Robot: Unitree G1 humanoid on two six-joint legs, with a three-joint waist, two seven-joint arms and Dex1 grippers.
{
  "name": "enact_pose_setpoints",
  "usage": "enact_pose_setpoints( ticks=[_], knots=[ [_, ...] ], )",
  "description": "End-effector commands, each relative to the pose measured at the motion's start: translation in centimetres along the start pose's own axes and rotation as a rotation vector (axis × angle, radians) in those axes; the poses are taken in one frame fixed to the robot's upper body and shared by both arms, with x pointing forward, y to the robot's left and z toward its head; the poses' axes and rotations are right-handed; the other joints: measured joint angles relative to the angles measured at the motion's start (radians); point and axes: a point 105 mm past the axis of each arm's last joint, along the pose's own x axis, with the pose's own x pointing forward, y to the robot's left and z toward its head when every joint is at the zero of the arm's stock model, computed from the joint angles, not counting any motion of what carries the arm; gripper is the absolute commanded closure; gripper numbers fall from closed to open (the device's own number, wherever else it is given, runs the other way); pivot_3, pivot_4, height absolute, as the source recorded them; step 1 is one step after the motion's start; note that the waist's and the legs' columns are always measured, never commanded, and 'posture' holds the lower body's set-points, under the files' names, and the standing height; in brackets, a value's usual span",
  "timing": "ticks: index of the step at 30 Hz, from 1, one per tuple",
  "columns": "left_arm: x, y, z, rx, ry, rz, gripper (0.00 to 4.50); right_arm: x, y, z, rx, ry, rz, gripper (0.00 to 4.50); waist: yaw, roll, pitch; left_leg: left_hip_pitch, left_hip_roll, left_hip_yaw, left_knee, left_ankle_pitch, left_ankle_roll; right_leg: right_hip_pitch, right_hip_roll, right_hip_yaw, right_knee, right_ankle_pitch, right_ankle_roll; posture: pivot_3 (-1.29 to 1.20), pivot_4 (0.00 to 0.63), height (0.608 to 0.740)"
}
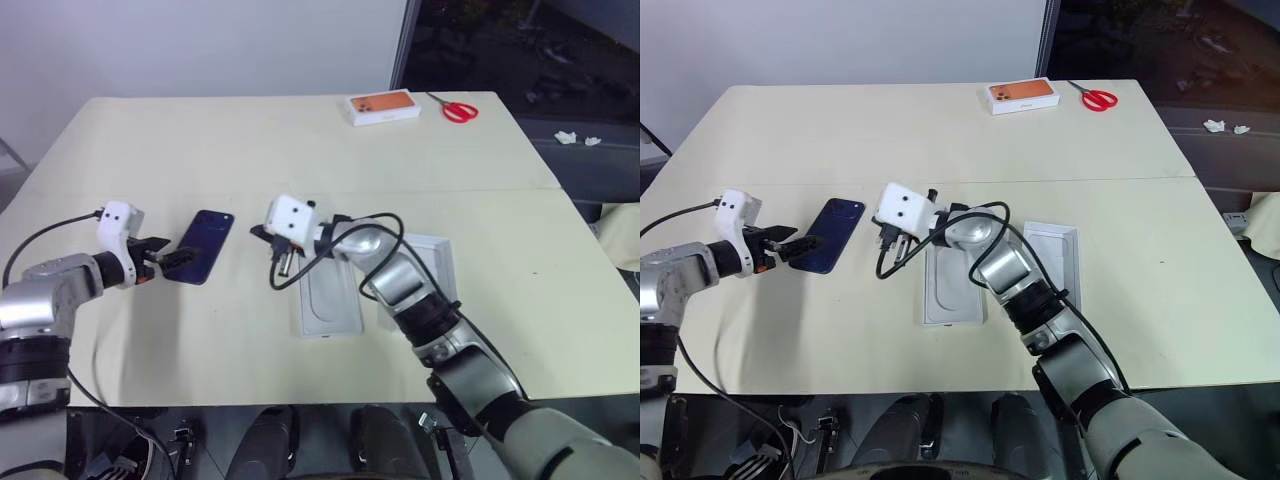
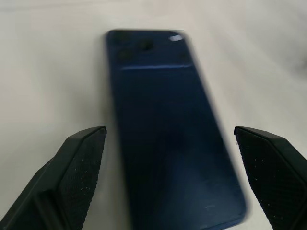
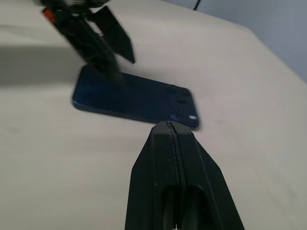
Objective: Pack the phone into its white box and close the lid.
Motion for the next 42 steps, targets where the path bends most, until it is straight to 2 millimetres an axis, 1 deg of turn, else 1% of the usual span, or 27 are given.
enact_pose_setpoints(
  ticks=[1, 3, 6, 7, 10, 13, 15, 20, 25, 29, 34, 38, 42],
  knots=[
    [-0.3, 2.1, 0.5, 0.019, 0.001, 0.094, 0.02, 1.2, 1.0, 0.8, -0.092, -0.003, 0.002, 4.5, -0.002, 0.0, 0.0, 0.0, 0.0, 0.0, 0.0, 0.0, 0.0, 0.0, 0.0, 0.0, 0.0, 0.0, 0.0, 0.0, 0.15, 0.74],
    [0.2, 2.4, -0.2, -0.007, 0.027, 0.094, 0.02, 1.5, 1.4, 0.7, -0.09, -0.002, 0.014, 4.5, -0.004, 0.0, 0.0, 0.0, 0.0, 0.0, -0.001, 0.0, -0.001, -0.001, 0.0, -0.001, 0.0, 0.0, 0.0, 0.0, 0.15, 0.74],
    [1.0, 1.2, -1.4, -0.096, 0.098, 0.005, 0.02, 1.5, 1.3, 0.5, -0.097, 0.009, 0.012, 4.5, -0.005, 0.0, 0.0, 0.0, 0.0, 0.0, 0.0, 0.0, -0.001, -0.001, 0.0, 0.0, 0.002, 0.0, 0.0, 0.0, 0.15, 0.74],
    [1.3, 0.4, -1.8, -0.126, 0.114, -0.044, 0.02, 1.5, 1.0, 0.4, -0.094, 0.015, 0.0, 4.5, -0.004, 0.0, 0.0, 0.0, 0.0, 0.0, 0.0, 0.0, -0.001, -0.001, 0.0, -0.001, 0.002, 0.0, 0.0, 0.0, 0.15, 0.74],
    [2.0, -1.0, -2.9, -0.183, 0.171, -0.14, 0.02, 1.6, 0.5, 0.1, -0.098, 0.042, -0.019, 4.5, -0.002, 0.0, -0.001, 0.0, 0.0, 0.0, 0.0, 0.0, 0.0, -0.001, 0.0, 0.0, 0.002, 0.0, 0.0, 0.0, 0.15, 0.74],
    [2.1, -2.5, -3.7, -0.237, 0.229, -0.251, 0.02, 1.8, 0.7, -0.2, -0.093, 0.063, -0.015, 4.5, -0.001, 0.001, -0.001, 0.001, -0.001, 0.0, 0.0, 0.0, 0.0, 0.0, 0.001, -0.001, 0.003, 0.0, 0.0, 0.0, 0.15, 0.74],
    [2.2, -3.1, -4.0, -0.266, 0.248, -0.295, 0.02, 1.9, 0.9, -0.3, -0.08, 0.074, -0.005, 4.5, -0.002, 0.001, -0.001, 0.001, -0.001, 0.0, 0.0, 0.0, 0.0, 0.0, 0.001, -0.001, 0.003, 0.0, 0.0, 0.0, 0.15, 0.74],
    [2.5, -3.9, -5.1, -0.316, 0.293, -0.351, 0.02, 2.1, 0.8, -1.3, -0.119, 0.14, 0.004, 4.5, 0.0, 0.002, -0.003, 0.001, -0.002, 0.0, 0.0, 0.0, 0.0, 0.001, 0.001, -0.001, 0.003, 0.0, 0.0, 0.0, 0.15, 0.74],
    [2.6, -4.5, -5.3, -0.345, 0.297, -0.38, 0.02, 2.7, 1.1, -2.1, -0.161, 0.19, 0.022, 4.5, 0.0, 0.004, -0.004, 0.002, -0.002, 0.0, 0.0, 0.0, 0.0, 0.001, 0.0, -0.001, 0.003, 0.0, 0.0, 0.0, 0.15, 0.74],
    [2.8, -4.8, -5.3, -0.346, 0.299, -0.38, 0.02, 3.0, 1.1, -3.7, -0.168, 0.297, 0.026, 4.5, 0.001, 0.004, -0.004, 0.002, -0.002, 0.0, 0.0, 0.0, 0.0, 0.002, 0.0, -0.001, 0.003, 0.0, 0.0, 0.0, 0.15, 0.74],
    [3.1, -4.9, -5.1, -0.343, 0.281, -0.376, 0.02, 3.6, 1.3, -3.5, -0.062, 0.318, 0.066, 4.5, 0.002, 0.005, -0.005, 0.003, -0.002, 0.0, 0.0, 0.0, 0.0, 0.002, 0.0, -0.001, 0.003, 0.0, 0.0, 0.0, 0.15, 0.74],
    [3.5, -5.9, -5.4, -0.364, 0.272, -0.396, 0.02, 4.1, 1.7, -3.3, 0.017, 0.313, 0.086, 4.5, 0.003, 0.006, -0.006, 0.004, -0.003, -0.001, 0.0, 0.0, 0.0, 0.003, 0.0, -0.001, 0.003, 0.0, 0.0, 0.0, 0.15, 0.74],
    [4.2, -7.0, -6.2, -0.406, 0.267, -0.416, 0.02, 4.3, 1.9, -3.8, -0.008, 0.331, 0.089, 4.5, 0.004, 0.01, -0.01, 0.005, -0.004, -0.002, 0.0, -0.001, 0.002, 0.004, -0.001, 0.0, 0.003, 0.0, 0.0, 0.0, 0.15, 0.74]
  ],
)
